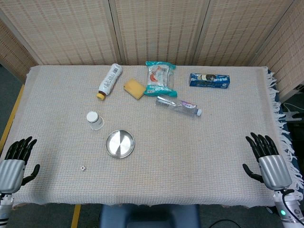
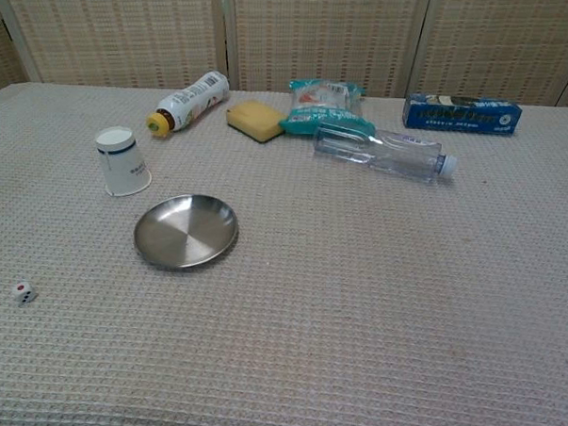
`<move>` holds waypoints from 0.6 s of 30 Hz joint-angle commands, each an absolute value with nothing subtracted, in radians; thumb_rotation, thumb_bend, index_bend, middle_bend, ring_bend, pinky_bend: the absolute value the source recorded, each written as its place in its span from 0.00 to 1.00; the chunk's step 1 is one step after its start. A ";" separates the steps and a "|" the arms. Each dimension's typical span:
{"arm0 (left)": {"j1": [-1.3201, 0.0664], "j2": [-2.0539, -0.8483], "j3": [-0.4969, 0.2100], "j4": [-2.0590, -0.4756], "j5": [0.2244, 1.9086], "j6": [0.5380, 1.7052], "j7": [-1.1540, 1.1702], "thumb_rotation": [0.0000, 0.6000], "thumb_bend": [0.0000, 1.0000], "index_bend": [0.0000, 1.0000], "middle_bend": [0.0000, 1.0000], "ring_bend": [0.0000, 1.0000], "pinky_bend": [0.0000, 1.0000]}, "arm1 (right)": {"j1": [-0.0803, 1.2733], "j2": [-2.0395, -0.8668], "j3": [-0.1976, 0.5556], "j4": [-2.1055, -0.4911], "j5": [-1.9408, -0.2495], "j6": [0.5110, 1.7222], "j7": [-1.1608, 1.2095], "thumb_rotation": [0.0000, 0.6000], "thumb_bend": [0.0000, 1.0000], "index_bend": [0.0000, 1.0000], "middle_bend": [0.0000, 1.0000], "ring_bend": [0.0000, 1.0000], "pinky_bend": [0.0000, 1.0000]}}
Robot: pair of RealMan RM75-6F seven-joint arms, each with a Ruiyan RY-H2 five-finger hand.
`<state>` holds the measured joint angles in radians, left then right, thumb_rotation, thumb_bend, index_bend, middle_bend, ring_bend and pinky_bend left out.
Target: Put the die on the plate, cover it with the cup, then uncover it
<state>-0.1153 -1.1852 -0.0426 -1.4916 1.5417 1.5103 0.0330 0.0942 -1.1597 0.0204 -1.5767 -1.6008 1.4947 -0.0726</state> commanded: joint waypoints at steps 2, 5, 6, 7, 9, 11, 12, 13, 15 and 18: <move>-0.117 -1.182 -0.036 -1.507 1.539 1.496 0.048 1.00 0.40 0.00 0.00 0.00 0.07 | 0.095 -1.157 0.018 -1.579 -1.605 1.494 -0.069 0.88 0.22 0.00 0.00 0.00 0.00; -0.124 -1.183 -0.020 -1.519 1.564 1.485 0.046 1.00 0.40 0.00 0.00 0.00 0.08 | 0.092 -1.152 0.018 -1.583 -1.605 1.499 -0.065 0.88 0.22 0.00 0.00 0.00 0.00; -0.127 -1.184 -0.008 -1.526 1.582 1.479 0.039 1.00 0.40 0.00 0.00 0.00 0.10 | 0.091 -1.151 0.019 -1.585 -1.606 1.503 -0.064 0.88 0.22 0.00 0.00 0.00 0.00; -0.129 -1.185 0.003 -1.529 1.600 1.474 0.039 1.00 0.40 0.00 0.03 0.01 0.14 | 0.089 -1.151 0.018 -1.585 -1.608 1.506 -0.064 0.88 0.22 0.00 0.00 0.00 0.00; -0.138 -1.193 0.026 -1.528 1.636 1.457 0.057 1.00 0.40 0.00 0.14 0.08 0.28 | 0.087 -1.151 0.018 -1.584 -1.610 1.511 -0.068 0.88 0.22 0.00 0.00 0.00 0.00; -0.147 -1.208 0.036 -1.525 1.651 1.441 0.085 1.00 0.40 0.00 0.32 0.25 0.48 | 0.085 -1.151 0.019 -1.585 -1.610 1.514 -0.072 0.88 0.22 0.00 0.00 0.00 0.00; -0.151 -1.222 0.040 -1.522 1.653 1.427 0.112 1.00 0.40 0.01 0.42 0.35 0.58 | 0.084 -1.150 0.020 -1.587 -1.612 1.519 -0.074 0.87 0.22 0.00 0.00 0.00 0.00; -0.155 -1.233 0.041 -1.521 1.651 1.416 0.133 1.00 0.40 0.02 0.51 0.45 0.66 | 0.083 -1.150 0.021 -1.588 -1.615 1.524 -0.075 0.88 0.22 0.00 0.00 0.00 0.00; -0.164 -1.262 0.043 -1.513 1.647 1.391 0.171 1.00 0.40 0.07 0.64 0.58 0.76 | 0.078 -1.147 0.021 -1.591 -1.625 1.540 -0.077 0.88 0.22 0.00 0.00 0.00 0.00; -0.183 -1.297 0.045 -1.492 1.633 1.343 0.191 1.00 0.40 0.17 0.82 0.74 0.88 | 0.068 -1.140 0.020 -1.598 -1.637 1.565 -0.074 0.88 0.22 0.00 0.00 0.00 0.00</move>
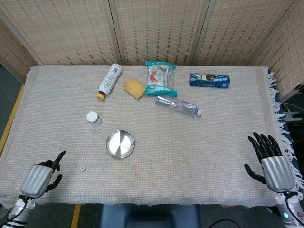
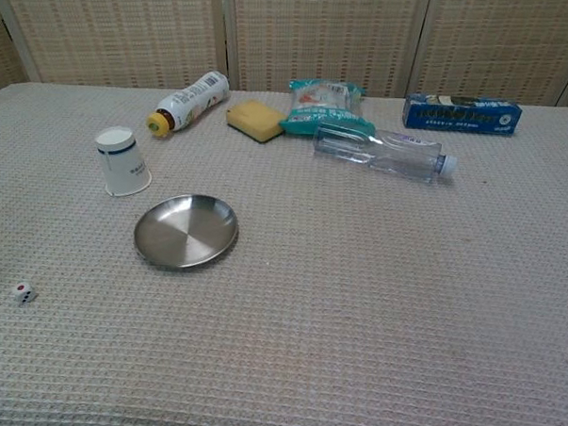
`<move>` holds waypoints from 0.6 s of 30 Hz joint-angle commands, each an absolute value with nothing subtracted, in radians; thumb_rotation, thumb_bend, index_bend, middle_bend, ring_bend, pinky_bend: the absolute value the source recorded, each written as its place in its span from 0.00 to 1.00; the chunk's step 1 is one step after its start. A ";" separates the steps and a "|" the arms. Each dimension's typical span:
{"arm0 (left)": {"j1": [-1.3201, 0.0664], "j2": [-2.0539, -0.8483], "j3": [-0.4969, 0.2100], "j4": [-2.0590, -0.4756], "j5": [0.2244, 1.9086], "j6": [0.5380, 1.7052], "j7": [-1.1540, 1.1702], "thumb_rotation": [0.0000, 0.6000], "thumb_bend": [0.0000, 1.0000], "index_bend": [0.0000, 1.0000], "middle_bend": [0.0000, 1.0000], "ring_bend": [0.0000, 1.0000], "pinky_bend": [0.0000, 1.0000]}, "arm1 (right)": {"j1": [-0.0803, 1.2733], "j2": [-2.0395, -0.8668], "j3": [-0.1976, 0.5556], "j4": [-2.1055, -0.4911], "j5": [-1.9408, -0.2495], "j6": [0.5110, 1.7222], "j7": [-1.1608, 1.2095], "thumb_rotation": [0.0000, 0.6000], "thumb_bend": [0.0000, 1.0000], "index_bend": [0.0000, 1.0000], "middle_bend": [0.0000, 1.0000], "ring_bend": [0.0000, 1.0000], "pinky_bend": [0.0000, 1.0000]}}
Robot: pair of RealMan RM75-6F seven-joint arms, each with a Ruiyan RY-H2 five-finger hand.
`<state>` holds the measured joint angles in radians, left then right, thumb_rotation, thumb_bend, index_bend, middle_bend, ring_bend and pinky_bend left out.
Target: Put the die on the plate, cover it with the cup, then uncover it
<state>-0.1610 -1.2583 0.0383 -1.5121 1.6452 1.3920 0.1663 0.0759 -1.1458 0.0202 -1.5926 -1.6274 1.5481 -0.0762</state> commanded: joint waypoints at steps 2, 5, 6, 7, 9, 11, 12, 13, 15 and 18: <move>-0.196 -1.316 0.042 -1.479 1.622 1.316 0.197 1.00 0.40 0.21 0.86 0.78 0.90 | 0.064 -1.137 0.020 -1.600 -1.640 1.574 -0.073 0.88 0.22 0.00 0.00 0.00 0.00; -0.213 -1.350 0.039 -1.454 1.598 1.272 0.224 1.00 0.40 0.24 0.88 0.80 0.91 | 0.063 -1.136 0.020 -1.600 -1.639 1.571 -0.074 0.88 0.22 0.00 0.00 0.00 0.00; -0.219 -1.360 0.040 -1.446 1.586 1.250 0.236 1.00 0.40 0.24 0.88 0.80 0.91 | 0.064 -1.136 0.019 -1.600 -1.639 1.567 -0.075 0.88 0.22 0.00 0.00 0.00 0.00; -0.224 -1.366 0.040 -1.444 1.575 1.234 0.246 1.00 0.40 0.24 0.88 0.80 0.91 | 0.065 -1.135 0.019 -1.600 -1.638 1.564 -0.075 0.88 0.22 0.00 0.00 0.00 0.00; -0.232 -1.382 0.035 -1.433 1.556 1.214 0.263 1.00 0.40 0.24 0.89 0.80 0.91 | 0.066 -1.133 0.018 -1.602 -1.637 1.559 -0.072 0.88 0.22 0.00 0.00 0.00 0.00; -0.235 -1.396 0.029 -1.420 1.546 1.213 0.278 1.00 0.40 0.25 0.89 0.81 0.91 | 0.066 -1.132 0.018 -1.603 -1.635 1.555 -0.071 0.88 0.22 0.00 0.00 0.00 0.00; -0.235 -1.406 0.027 -1.412 1.543 1.216 0.281 1.00 0.40 0.26 0.89 0.81 0.92 | 0.067 -1.131 0.018 -1.604 -1.634 1.554 -0.070 0.88 0.22 0.00 0.00 0.00 0.00; -0.235 -1.411 0.027 -1.407 1.542 1.217 0.280 1.00 0.40 0.27 0.90 0.81 0.92 | 0.067 -1.131 0.019 -1.605 -1.632 1.552 -0.070 0.88 0.22 0.00 0.00 0.00 0.00; -0.238 -1.417 0.033 -1.407 1.543 1.212 0.266 1.00 0.40 0.30 0.90 0.81 0.92 | 0.068 -1.131 0.019 -1.605 -1.629 1.547 -0.071 0.88 0.22 0.00 0.00 0.00 0.00; -0.243 -1.428 0.036 -1.400 1.551 1.215 0.260 1.00 0.39 0.31 0.90 0.81 0.92 | 0.071 -1.130 0.017 -1.607 -1.623 1.534 -0.073 0.88 0.22 0.00 0.00 0.00 0.00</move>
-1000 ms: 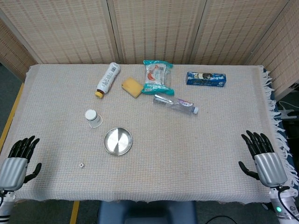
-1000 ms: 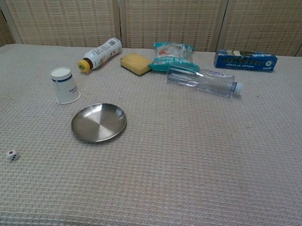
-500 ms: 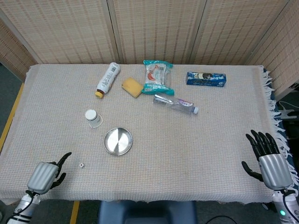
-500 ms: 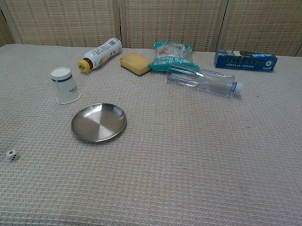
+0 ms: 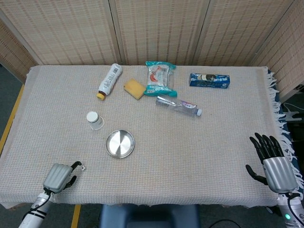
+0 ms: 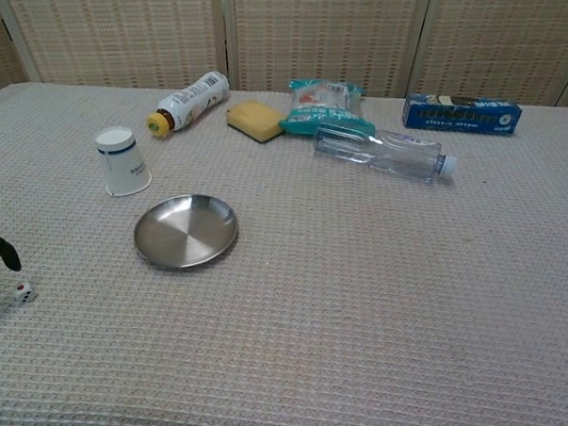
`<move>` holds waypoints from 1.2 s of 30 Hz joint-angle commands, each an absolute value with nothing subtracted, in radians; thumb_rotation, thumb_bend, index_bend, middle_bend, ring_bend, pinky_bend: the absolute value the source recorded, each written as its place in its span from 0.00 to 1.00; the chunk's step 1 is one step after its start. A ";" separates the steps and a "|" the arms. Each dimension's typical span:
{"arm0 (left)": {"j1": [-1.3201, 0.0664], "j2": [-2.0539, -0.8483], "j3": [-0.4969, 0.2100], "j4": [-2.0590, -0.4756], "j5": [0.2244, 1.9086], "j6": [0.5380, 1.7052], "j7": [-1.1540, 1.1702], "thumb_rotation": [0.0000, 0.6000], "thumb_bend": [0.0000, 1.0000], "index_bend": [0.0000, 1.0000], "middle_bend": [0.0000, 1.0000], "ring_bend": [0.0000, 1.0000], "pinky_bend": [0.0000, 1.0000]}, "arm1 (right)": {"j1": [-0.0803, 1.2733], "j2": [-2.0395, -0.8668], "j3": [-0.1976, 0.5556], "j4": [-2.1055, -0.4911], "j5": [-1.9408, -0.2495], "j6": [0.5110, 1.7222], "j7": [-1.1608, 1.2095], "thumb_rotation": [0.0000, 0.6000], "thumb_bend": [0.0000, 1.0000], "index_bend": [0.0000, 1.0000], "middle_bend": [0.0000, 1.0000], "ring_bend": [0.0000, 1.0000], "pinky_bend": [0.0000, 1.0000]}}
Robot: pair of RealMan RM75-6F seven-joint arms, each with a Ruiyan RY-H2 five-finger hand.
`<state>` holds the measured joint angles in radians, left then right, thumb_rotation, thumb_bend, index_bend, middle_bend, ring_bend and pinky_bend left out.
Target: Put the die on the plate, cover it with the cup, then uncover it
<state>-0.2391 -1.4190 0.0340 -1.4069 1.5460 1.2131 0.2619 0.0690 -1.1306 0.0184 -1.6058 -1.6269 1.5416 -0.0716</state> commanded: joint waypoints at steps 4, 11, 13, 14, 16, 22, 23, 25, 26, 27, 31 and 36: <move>-0.250 -1.453 0.032 -1.368 1.545 1.214 0.260 1.00 0.39 0.31 0.90 0.82 0.92 | 0.073 -1.129 0.015 -1.610 -1.622 1.524 -0.078 0.88 0.22 0.00 0.00 0.00 0.00; -0.264 -1.499 0.023 -1.301 1.533 1.206 0.260 1.00 0.39 0.32 0.91 0.82 0.92 | 0.076 -1.127 0.014 -1.618 -1.611 1.507 -0.091 0.88 0.22 0.00 0.00 0.00 0.00; -0.268 -1.510 0.023 -1.286 1.534 1.207 0.253 1.00 0.38 0.33 0.91 0.82 0.92 | 0.076 -1.127 0.015 -1.619 -1.610 1.508 -0.093 0.88 0.22 0.00 0.00 0.00 0.00; -0.269 -1.514 0.023 -1.280 1.536 1.208 0.250 1.00 0.39 0.34 0.91 0.82 0.92 | 0.075 -1.127 0.015 -1.619 -1.609 1.508 -0.093 0.88 0.22 0.00 0.00 0.00 0.00; -0.273 -1.519 0.025 -1.269 1.538 1.206 0.241 1.00 0.39 0.36 0.91 0.82 0.93 | 0.075 -1.127 0.016 -1.619 -1.608 1.507 -0.093 0.88 0.22 0.00 0.00 0.00 0.00; -0.278 -1.532 0.026 -1.247 1.546 1.220 0.222 1.00 0.39 0.39 0.91 0.82 0.93 | 0.078 -1.127 0.016 -1.620 -1.602 1.498 -0.097 0.88 0.22 0.00 0.00 0.00 0.00; -0.278 -1.534 0.026 -1.245 1.545 1.221 0.223 1.00 0.39 0.39 0.91 0.82 0.93 | 0.078 -1.127 0.016 -1.620 -1.602 1.498 -0.098 0.88 0.22 0.00 0.00 0.00 0.00; -0.280 -1.536 0.026 -1.243 1.544 1.221 0.222 1.00 0.39 0.39 0.91 0.82 0.93 | 0.078 -1.127 0.017 -1.620 -1.600 1.498 -0.100 0.88 0.22 0.00 0.00 0.00 0.00; -0.281 -1.537 0.026 -1.242 1.544 1.221 0.221 1.00 0.39 0.39 0.91 0.82 0.93 | 0.078 -1.127 0.017 -1.621 -1.599 1.497 -0.100 0.88 0.22 0.00 0.00 0.00 0.00; -0.282 -1.538 0.026 -1.240 1.543 1.221 0.222 1.00 0.39 0.39 0.91 0.82 0.93 | 0.078 -1.127 0.017 -1.621 -1.599 1.496 -0.100 0.88 0.22 0.00 0.00 0.00 0.00; -0.287 -1.543 0.026 -1.233 1.539 1.217 0.224 1.00 0.39 0.40 0.91 0.82 0.93 | 0.077 -1.125 0.016 -1.624 -1.599 1.496 -0.102 0.88 0.22 0.00 0.00 0.00 0.00; -0.288 -1.550 0.027 -1.223 1.537 1.220 0.228 1.00 0.39 0.45 0.91 0.82 0.93 | 0.077 -1.125 0.017 -1.624 -1.597 1.495 -0.103 0.88 0.22 0.00 0.00 0.00 0.00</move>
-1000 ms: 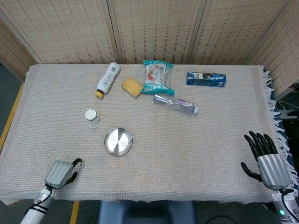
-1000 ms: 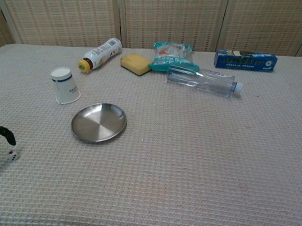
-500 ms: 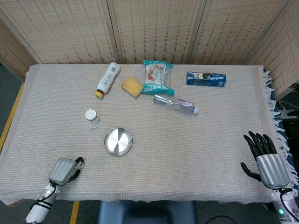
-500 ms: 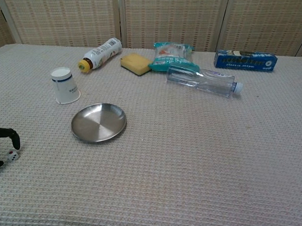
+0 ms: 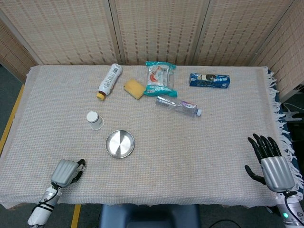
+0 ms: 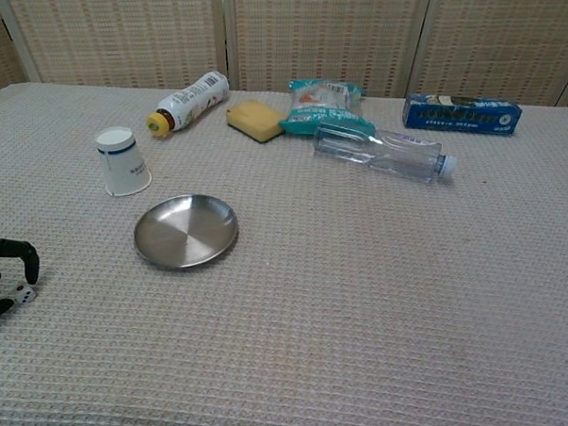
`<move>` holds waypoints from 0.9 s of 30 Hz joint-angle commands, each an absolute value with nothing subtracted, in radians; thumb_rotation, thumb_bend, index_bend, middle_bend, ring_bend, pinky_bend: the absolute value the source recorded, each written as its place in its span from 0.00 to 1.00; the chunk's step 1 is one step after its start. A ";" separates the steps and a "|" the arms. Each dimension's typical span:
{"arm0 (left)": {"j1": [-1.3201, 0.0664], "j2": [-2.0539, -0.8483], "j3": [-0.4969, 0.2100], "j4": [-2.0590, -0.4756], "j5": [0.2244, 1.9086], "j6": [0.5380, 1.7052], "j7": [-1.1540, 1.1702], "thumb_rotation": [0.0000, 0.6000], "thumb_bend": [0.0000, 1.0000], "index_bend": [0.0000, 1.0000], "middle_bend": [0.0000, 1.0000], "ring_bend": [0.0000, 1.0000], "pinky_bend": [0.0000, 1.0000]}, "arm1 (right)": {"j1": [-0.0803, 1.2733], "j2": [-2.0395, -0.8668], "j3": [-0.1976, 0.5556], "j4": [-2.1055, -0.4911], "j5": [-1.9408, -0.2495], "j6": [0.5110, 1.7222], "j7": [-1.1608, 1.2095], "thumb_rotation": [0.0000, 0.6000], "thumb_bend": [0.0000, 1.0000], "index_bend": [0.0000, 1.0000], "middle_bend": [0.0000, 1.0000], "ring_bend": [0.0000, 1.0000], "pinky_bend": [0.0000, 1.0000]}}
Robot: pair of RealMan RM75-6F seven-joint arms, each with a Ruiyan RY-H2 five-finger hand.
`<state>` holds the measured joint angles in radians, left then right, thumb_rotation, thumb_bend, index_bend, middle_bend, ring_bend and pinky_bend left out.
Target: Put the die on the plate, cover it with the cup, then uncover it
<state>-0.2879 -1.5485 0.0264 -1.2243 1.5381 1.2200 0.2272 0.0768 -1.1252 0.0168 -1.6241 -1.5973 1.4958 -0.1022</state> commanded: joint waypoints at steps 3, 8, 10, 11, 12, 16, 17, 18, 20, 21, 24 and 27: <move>-0.289 -1.551 0.026 -1.221 1.536 1.220 0.229 1.00 0.39 0.46 0.91 0.82 0.93 | 0.077 -1.125 0.016 -1.624 -1.597 1.494 -0.103 0.88 0.22 0.00 0.00 0.00 0.00; -0.291 -1.554 0.026 -1.213 1.534 1.222 0.225 1.00 0.39 0.48 0.91 0.82 0.93 | 0.079 -1.126 0.017 -1.626 -1.591 1.488 -0.107 0.88 0.22 0.00 0.00 0.00 0.00; -0.292 -1.555 0.028 -1.212 1.539 1.227 0.217 1.00 0.39 0.48 0.91 0.82 0.93 | 0.079 -1.127 0.018 -1.625 -1.590 1.486 -0.109 0.88 0.22 0.00 0.00 0.00 0.00; -0.293 -1.555 0.029 -1.212 1.541 1.229 0.213 1.00 0.39 0.49 0.91 0.82 0.93 | 0.080 -1.127 0.018 -1.625 -1.589 1.485 -0.110 0.88 0.22 0.00 0.00 0.00 0.00; -0.294 -1.555 0.030 -1.210 1.544 1.231 0.208 1.00 0.39 0.49 0.92 0.82 0.93 | 0.080 -1.127 0.018 -1.625 -1.588 1.483 -0.111 0.88 0.22 0.00 0.00 0.00 0.00; -0.295 -1.556 0.029 -1.205 1.549 1.241 0.195 1.00 0.39 0.51 0.92 0.83 0.93 | 0.082 -1.128 0.018 -1.625 -1.584 1.479 -0.112 0.88 0.22 0.00 0.00 0.00 0.00; -0.296 -1.554 0.028 -1.206 1.550 1.244 0.188 1.00 0.39 0.51 0.92 0.83 0.93 | 0.082 -1.128 0.018 -1.626 -1.584 1.478 -0.112 0.88 0.22 0.00 0.00 0.00 0.00; -0.297 -1.549 0.025 -1.212 1.550 1.248 0.172 1.00 0.39 0.52 0.93 0.83 0.93 | 0.082 -1.128 0.019 -1.626 -1.584 1.478 -0.112 0.87 0.22 0.00 0.00 0.00 0.00; -0.301 -1.537 0.015 -1.226 1.550 1.257 0.144 1.00 0.39 0.52 0.93 0.84 0.94 | 0.082 -1.129 0.019 -1.625 -1.584 1.479 -0.112 0.88 0.22 0.00 0.00 0.00 0.00; -0.306 -1.531 0.005 -1.234 1.551 1.266 0.133 1.00 0.39 0.53 0.94 0.84 0.94 | 0.082 -1.129 0.019 -1.625 -1.583 1.478 -0.113 0.88 0.22 0.00 0.00 0.00 0.00; -0.334 -1.517 -0.022 -1.257 1.554 1.263 0.121 1.00 0.39 0.53 0.94 0.85 0.95 | 0.084 -1.130 0.020 -1.625 -1.580 1.474 -0.114 0.88 0.22 0.00 0.00 0.00 0.00; -0.380 -1.501 -0.051 -1.300 1.549 1.225 0.141 1.00 0.39 0.52 0.94 0.85 0.95 | 0.085 -1.133 0.019 -1.625 -1.581 1.473 -0.121 0.88 0.22 0.00 0.00 0.00 0.00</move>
<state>-0.3526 -1.5137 -0.0310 -1.2727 1.5528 1.2507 0.1299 0.0843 -1.1323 0.0191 -1.6248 -1.5806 1.4731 -0.1194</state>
